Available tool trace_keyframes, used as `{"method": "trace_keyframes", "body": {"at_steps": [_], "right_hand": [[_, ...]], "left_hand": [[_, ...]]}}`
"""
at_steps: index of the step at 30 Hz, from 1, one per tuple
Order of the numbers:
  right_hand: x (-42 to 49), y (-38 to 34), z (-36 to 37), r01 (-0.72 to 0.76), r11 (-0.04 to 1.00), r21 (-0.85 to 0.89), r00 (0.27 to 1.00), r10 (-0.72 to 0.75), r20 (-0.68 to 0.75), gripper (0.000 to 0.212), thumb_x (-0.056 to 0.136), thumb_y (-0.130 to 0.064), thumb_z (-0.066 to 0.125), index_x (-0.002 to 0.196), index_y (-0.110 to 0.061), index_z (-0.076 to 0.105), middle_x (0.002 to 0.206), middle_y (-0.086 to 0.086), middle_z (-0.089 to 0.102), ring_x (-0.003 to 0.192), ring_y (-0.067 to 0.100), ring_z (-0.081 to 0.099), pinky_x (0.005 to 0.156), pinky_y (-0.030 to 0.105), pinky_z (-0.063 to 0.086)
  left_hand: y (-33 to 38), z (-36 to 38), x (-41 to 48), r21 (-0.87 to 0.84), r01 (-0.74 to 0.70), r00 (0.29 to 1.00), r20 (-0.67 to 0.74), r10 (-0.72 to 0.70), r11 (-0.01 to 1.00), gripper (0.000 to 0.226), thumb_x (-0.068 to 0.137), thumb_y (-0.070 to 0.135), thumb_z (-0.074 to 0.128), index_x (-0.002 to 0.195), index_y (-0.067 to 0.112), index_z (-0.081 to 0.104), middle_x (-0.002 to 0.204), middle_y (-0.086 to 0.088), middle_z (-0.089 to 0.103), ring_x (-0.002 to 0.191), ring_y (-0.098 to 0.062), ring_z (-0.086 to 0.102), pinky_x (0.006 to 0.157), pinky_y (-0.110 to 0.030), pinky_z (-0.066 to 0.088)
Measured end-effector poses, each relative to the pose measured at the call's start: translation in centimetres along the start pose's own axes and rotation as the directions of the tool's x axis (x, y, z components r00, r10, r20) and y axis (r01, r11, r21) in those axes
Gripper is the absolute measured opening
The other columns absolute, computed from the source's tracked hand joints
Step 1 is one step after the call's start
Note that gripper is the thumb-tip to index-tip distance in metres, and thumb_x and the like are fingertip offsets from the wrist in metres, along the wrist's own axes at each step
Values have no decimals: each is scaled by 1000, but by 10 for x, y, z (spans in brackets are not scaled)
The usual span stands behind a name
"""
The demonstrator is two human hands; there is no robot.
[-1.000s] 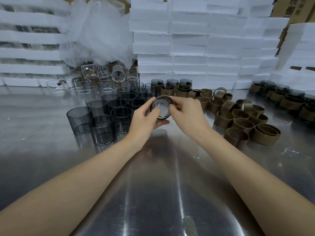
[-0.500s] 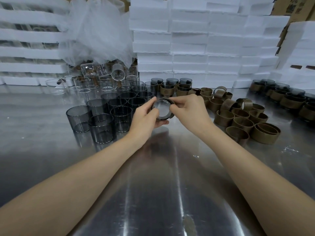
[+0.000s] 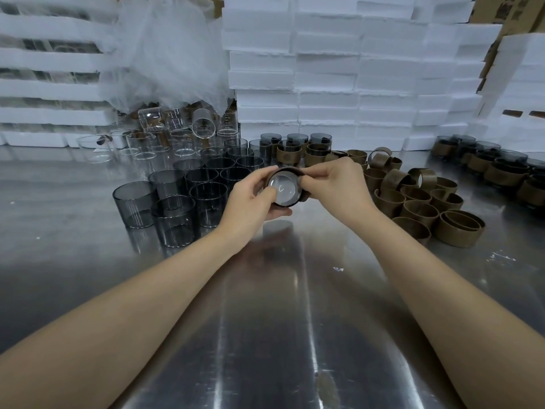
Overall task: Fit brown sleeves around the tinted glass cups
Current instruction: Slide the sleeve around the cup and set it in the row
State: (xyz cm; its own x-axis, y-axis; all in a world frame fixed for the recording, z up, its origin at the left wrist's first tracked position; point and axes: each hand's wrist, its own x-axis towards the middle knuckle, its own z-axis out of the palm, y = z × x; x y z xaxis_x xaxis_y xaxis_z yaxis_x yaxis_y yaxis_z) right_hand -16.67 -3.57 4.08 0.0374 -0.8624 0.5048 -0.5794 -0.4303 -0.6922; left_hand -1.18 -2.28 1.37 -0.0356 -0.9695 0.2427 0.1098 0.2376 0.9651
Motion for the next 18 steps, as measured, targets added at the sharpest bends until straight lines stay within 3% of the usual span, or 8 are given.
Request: {"method": "trace_keyframes", "body": {"at_steps": [4,5,7,9,12,15,18], "right_hand": [[2,1,-3,-151,971,186,988,155,-6,8,79,-21,74,73,-25,76,64,-11,70,68,1,64,76,29,55],[2,0,-2,-206,949,237,978,201,45,6,81,-26,73,79,-23,76,75,-9,72,80,5,67,84,32,56],[1,0,0,-349,879,324,928,274,254,23,88,-37,65,101,-20,73,103,1,73,102,19,65,96,42,52],[-3,-2,2,-454,776,437,866,269,422,33,92,-41,57,114,-19,68,113,6,69,102,25,64,94,43,51],[-3,0,3,-429,692,580,889,212,405,40,93,-40,55,122,-14,65,116,12,68,99,25,63,88,38,49],[-2,6,5,-422,546,724,902,166,399,51,91,-39,56,129,-6,58,121,15,66,107,31,63,98,44,46],[-3,7,9,-486,377,789,874,177,453,48,88,-42,60,123,-9,63,115,11,69,100,25,67,83,33,54]], "left_hand": [[-1,-1,-2,-64,2,999,34,0,998,42,92,-7,41,126,10,62,121,-15,65,85,-34,73,68,-25,59],[-2,-1,-3,-106,5,999,48,0,994,40,93,-5,43,125,10,63,120,-16,66,86,-36,73,69,-26,59],[-3,-1,-4,-194,14,996,85,3,981,34,94,-1,47,120,11,66,114,-16,69,87,-39,72,71,-28,59],[-4,-1,-4,-251,31,995,101,-5,967,31,92,5,50,114,15,69,110,-13,72,86,-40,72,71,-28,59],[-6,0,-3,-327,96,985,168,-43,940,23,96,15,53,115,16,66,116,-13,70,93,-40,71,76,-26,58],[-3,2,-3,-375,206,959,260,-111,904,33,94,34,59,118,12,64,124,-15,66,102,-34,70,81,-26,57],[1,-1,-2,-271,264,942,279,-187,925,52,79,52,60,114,14,65,102,-8,68,75,-15,69,66,-22,56]]}}
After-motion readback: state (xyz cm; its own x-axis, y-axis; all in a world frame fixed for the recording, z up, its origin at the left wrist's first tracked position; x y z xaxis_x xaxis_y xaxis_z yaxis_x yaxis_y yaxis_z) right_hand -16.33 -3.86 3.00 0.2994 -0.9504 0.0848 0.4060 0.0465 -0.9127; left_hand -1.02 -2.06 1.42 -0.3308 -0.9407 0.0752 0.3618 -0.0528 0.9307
